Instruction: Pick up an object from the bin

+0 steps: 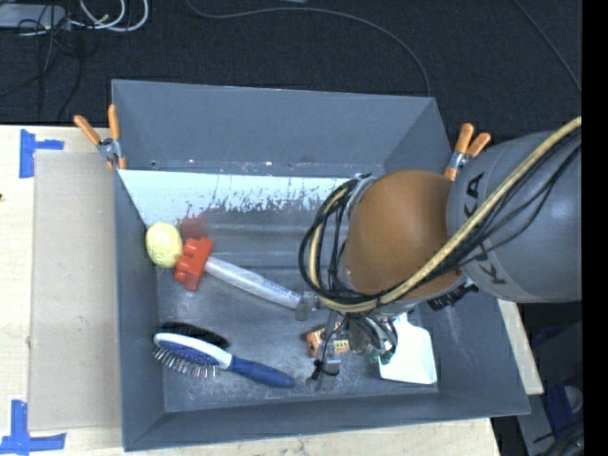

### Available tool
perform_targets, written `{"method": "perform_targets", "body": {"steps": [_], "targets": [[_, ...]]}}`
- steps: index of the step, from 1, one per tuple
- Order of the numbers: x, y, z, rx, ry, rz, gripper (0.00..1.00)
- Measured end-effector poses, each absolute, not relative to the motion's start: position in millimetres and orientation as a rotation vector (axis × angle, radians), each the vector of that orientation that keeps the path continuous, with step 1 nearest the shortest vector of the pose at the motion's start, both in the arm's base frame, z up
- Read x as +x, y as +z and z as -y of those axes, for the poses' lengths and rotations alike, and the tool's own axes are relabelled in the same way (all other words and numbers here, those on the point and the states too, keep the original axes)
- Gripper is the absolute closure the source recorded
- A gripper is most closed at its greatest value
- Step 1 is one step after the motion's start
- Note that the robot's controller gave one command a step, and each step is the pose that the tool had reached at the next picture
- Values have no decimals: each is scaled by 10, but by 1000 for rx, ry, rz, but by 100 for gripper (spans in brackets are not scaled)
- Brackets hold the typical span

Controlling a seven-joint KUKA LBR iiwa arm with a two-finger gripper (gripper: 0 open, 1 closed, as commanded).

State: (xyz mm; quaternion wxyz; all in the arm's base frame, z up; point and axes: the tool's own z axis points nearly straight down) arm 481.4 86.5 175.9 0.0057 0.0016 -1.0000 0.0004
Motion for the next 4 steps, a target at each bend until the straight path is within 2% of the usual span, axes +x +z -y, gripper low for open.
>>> {"method": "perform_targets", "body": {"steps": [1, 2, 3, 4], "targets": [[4831, 1801, -859, -2, 0, 3138, 0], [4969, 1144, -356, 152, 0, 3132, 0], [4977, 1226, -160, 129, -1, 3129, 0], [5050, 1165, -97, 156, 0, 3131, 0]]}}
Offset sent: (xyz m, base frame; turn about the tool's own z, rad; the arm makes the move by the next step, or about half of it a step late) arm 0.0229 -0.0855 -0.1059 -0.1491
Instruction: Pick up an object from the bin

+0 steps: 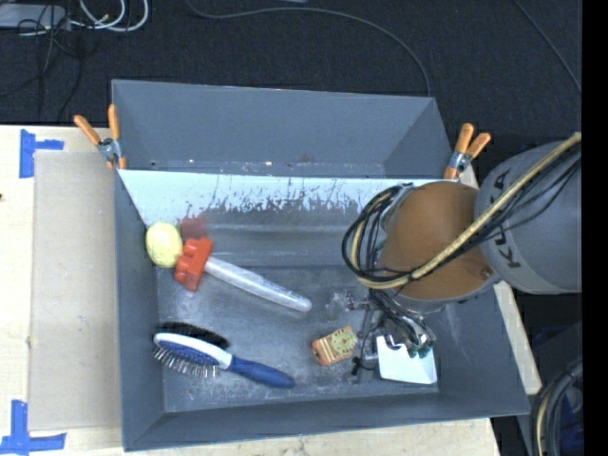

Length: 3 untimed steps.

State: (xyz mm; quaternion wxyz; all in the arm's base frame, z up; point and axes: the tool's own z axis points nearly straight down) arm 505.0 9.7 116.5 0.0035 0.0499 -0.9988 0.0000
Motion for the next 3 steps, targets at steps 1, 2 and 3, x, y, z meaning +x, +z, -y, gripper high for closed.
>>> {"method": "perform_targets", "body": {"steps": [1, 2, 3], "targets": [[5127, 704, 60, -125, 0, 3127, 0], [5119, 610, 84, -69, 0, 3133, 100], [5116, 621, 83, -62, 0, 3134, 100]]}}
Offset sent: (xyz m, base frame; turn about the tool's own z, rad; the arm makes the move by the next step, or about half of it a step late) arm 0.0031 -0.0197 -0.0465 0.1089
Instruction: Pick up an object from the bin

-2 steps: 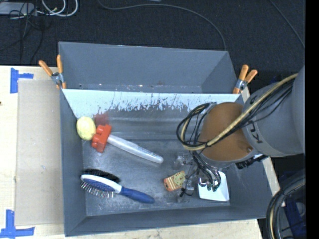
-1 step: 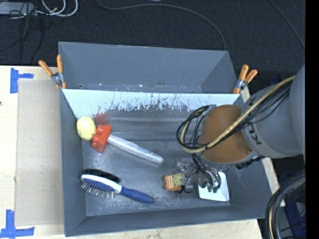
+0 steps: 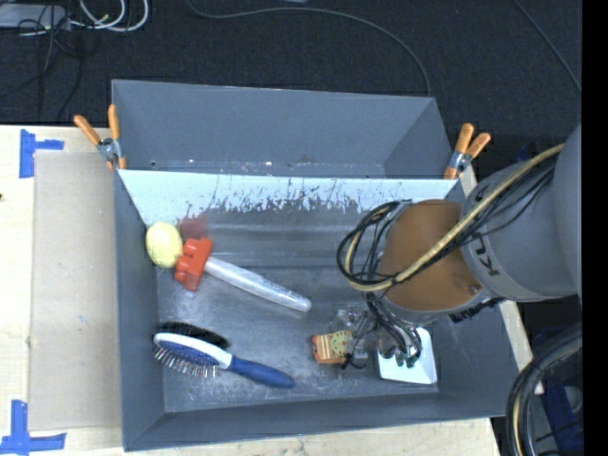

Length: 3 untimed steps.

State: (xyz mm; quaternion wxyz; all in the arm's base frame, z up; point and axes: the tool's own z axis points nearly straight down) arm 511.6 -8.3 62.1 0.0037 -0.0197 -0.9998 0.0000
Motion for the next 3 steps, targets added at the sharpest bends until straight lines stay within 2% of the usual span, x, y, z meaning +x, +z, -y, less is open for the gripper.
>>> {"method": "perform_targets", "body": {"steps": [1, 3], "targets": [[5107, 661, 82, -59, 0, 3132, 100], [5107, 999, 81, -62, 0, 3133, 100]]}}
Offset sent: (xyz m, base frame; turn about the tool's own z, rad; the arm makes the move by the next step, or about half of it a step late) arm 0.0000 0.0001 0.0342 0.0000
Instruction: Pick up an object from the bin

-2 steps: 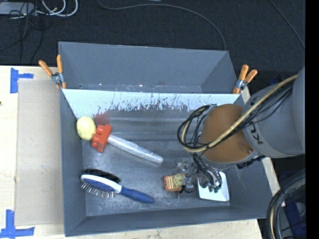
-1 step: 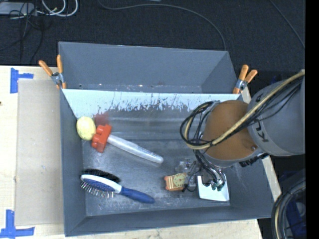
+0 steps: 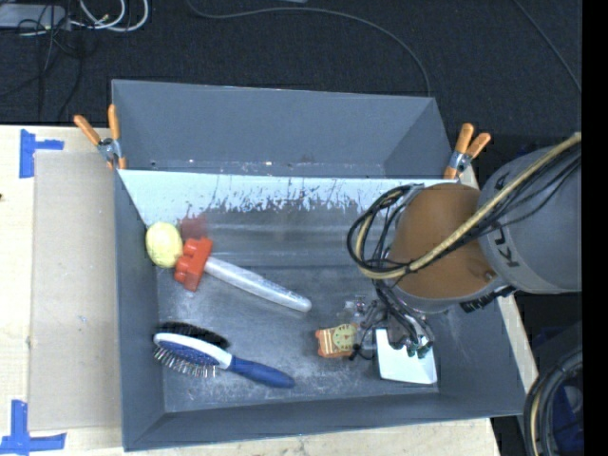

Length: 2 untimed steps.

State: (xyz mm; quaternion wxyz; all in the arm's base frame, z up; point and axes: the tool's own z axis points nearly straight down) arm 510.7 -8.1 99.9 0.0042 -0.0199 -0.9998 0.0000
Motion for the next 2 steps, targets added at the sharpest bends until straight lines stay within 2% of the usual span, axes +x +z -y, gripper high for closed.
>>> {"method": "perform_targets", "body": {"steps": [2], "targets": [[5094, 1134, 80, -63, 0, 3128, 100]]}}
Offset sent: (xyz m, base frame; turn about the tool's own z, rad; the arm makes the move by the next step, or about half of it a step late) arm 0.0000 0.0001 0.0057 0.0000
